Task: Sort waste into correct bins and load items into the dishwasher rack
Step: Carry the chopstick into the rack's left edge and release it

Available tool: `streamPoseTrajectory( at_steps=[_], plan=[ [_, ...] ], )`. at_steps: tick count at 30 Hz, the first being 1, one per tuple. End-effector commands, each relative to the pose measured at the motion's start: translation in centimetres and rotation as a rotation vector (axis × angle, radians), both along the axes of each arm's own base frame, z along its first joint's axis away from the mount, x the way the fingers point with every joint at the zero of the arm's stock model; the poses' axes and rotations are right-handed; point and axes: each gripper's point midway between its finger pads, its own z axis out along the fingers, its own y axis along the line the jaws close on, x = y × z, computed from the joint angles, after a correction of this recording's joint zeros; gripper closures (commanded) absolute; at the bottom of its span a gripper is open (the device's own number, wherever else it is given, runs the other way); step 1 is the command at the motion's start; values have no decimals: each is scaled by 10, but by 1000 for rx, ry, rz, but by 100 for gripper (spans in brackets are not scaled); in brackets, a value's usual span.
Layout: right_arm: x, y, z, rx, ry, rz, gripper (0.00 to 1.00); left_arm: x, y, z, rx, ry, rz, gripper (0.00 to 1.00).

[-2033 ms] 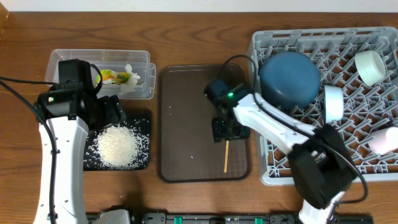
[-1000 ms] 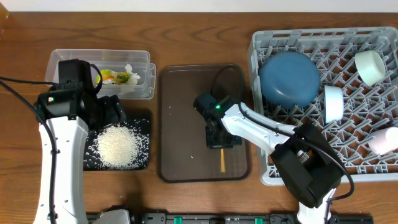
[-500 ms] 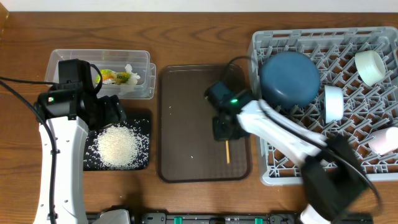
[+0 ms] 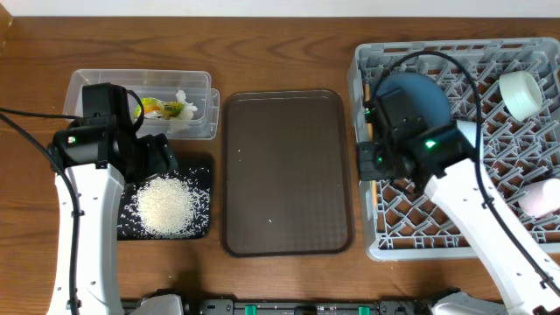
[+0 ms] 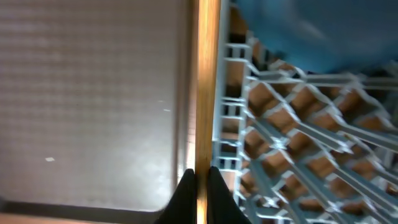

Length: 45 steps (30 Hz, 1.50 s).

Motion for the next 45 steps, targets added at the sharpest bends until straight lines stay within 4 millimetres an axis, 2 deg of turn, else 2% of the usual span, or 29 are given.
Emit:
streamPoseTrajectory(
  at_steps=[1,6,16,17,22,28,31,34,38,45],
  plan=[
    [-5,-18,-20,-80,54,2,99,-2,3,3,7,-10,16,9],
    [-15,-29,-42,-121,110,-15,99,-2,3,3,7,-10,16,9],
    [-27,-37,-63,-152,150,-16,98,-2,3,3,7,-10,16,9],
    [-27,-37,-64,-152,149,-16,98,-2,3,3,7,-10,16,9],
    [-24,-36,-64,-146,137,-17,84,-2,3,3,7,-10,16,9],
    [-22,-35,-63,-143,130,-17,84,-2,3,3,7,-10,16,9],
    [-22,-35,-63,-143,129,-17,77,-2,3,3,7,-10,16,9],
    [-21,-34,-63,-138,122,-18,76,-2,3,3,7,-10,16,9],
    [-18,-33,-63,-117,111,-89,75,-2,3,3,7,-10,16,9],
    [13,-30,-53,29,17,-207,70,-2,3,3,7,-10,16,9]
  ],
)
